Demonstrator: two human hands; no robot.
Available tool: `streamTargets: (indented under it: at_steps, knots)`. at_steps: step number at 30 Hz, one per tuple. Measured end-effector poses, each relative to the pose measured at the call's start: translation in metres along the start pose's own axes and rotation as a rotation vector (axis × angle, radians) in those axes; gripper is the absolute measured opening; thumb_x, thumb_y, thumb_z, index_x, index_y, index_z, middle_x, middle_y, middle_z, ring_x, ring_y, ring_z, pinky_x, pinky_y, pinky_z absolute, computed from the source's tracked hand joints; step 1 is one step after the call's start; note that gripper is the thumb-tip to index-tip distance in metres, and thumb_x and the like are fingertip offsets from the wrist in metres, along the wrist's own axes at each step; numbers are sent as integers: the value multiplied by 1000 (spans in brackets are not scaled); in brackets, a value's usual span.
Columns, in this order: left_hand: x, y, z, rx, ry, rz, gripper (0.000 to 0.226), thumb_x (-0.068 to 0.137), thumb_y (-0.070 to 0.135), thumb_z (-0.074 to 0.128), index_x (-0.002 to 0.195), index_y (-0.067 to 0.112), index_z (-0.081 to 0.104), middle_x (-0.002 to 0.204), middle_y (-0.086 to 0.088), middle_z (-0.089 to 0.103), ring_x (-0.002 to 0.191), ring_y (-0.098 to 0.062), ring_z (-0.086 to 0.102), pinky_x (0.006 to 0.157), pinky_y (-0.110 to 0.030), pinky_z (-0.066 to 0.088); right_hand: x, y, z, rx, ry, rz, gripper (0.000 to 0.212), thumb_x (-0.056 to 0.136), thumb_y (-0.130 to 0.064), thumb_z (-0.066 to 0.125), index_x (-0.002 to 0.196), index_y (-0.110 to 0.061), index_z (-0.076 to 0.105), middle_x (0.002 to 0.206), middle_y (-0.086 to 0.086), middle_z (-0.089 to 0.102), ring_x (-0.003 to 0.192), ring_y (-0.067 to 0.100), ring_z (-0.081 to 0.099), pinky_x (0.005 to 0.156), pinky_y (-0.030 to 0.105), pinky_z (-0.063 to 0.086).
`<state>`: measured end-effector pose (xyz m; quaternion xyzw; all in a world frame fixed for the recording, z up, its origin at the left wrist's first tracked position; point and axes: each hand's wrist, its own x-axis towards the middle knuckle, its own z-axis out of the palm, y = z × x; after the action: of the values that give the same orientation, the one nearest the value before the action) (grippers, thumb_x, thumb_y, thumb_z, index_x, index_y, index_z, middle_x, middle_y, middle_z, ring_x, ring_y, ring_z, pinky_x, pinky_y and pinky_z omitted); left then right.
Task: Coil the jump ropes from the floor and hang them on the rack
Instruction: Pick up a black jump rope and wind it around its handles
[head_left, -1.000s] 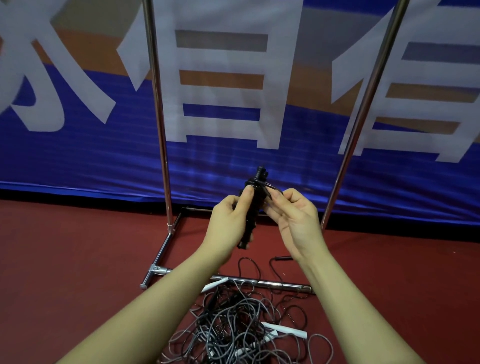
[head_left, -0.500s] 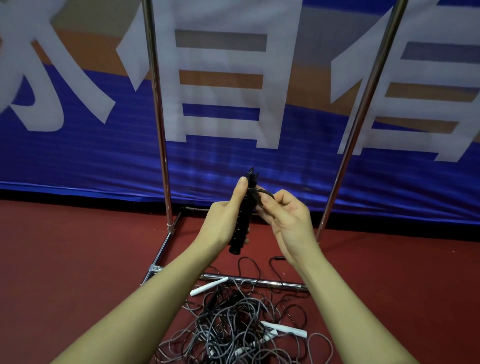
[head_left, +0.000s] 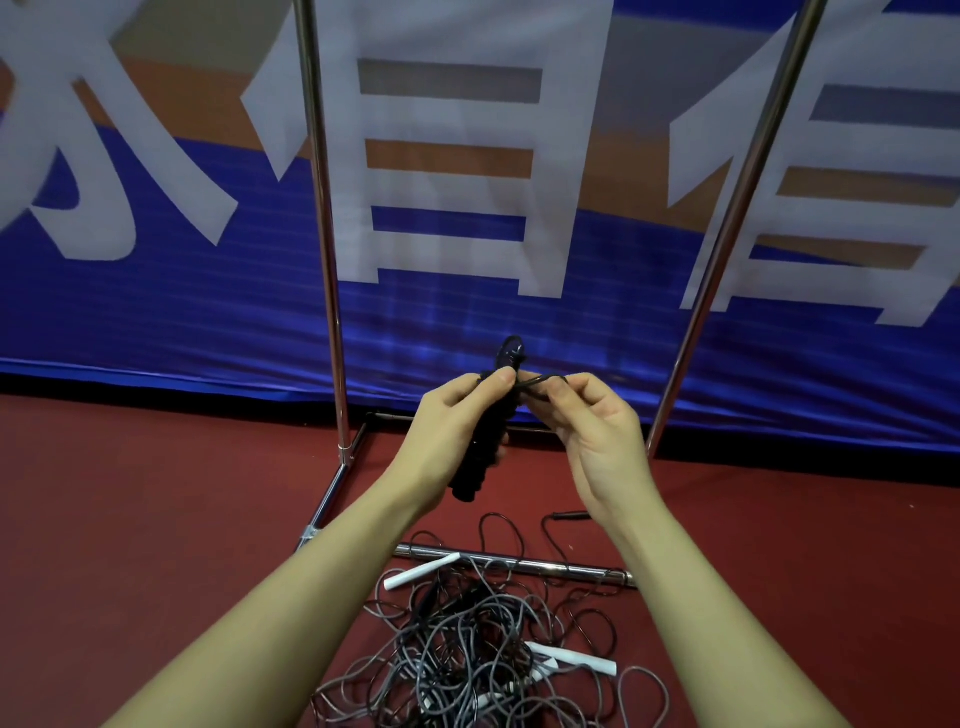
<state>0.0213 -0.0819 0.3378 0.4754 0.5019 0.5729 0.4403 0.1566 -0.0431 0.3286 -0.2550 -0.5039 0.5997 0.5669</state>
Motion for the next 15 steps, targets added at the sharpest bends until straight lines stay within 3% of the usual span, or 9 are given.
streamTargets:
  at_steps: [4, 7, 11, 15]
  knots:
    - [2, 1, -4, 93, -52, 36, 23, 90, 33, 60, 81, 15, 49, 62, 1, 53, 53, -27, 57, 46, -25, 40, 1, 2, -1, 64, 90, 55, 12, 86, -6, 59, 76, -10, 64, 73, 0, 70, 70, 11, 65, 74, 23, 52]
    - [0, 2, -2, 180, -85, 54, 19, 93, 34, 56, 89, 17, 51, 72, -8, 55, 48, -23, 53, 43, -23, 39, 2, 1, -1, 140, 132, 70, 12, 85, -1, 58, 78, -9, 63, 67, -3, 67, 57, 6, 57, 63, 19, 50]
    - [0, -1, -1, 253, -65, 87, 9, 93, 37, 55, 89, 29, 53, 70, -2, 50, 50, -19, 51, 45, -23, 41, 3, 1, -1, 134, 170, 25, 14, 84, 5, 59, 80, -8, 59, 64, -4, 66, 53, 5, 55, 57, 16, 48]
    - [1, -6, -5, 375, -90, 129, 19, 93, 38, 55, 93, 20, 52, 65, 4, 48, 55, -16, 46, 54, -31, 45, 3, 2, -4, 56, 184, -66, 14, 82, 5, 62, 76, -8, 61, 63, -2, 65, 57, 6, 56, 58, 17, 47]
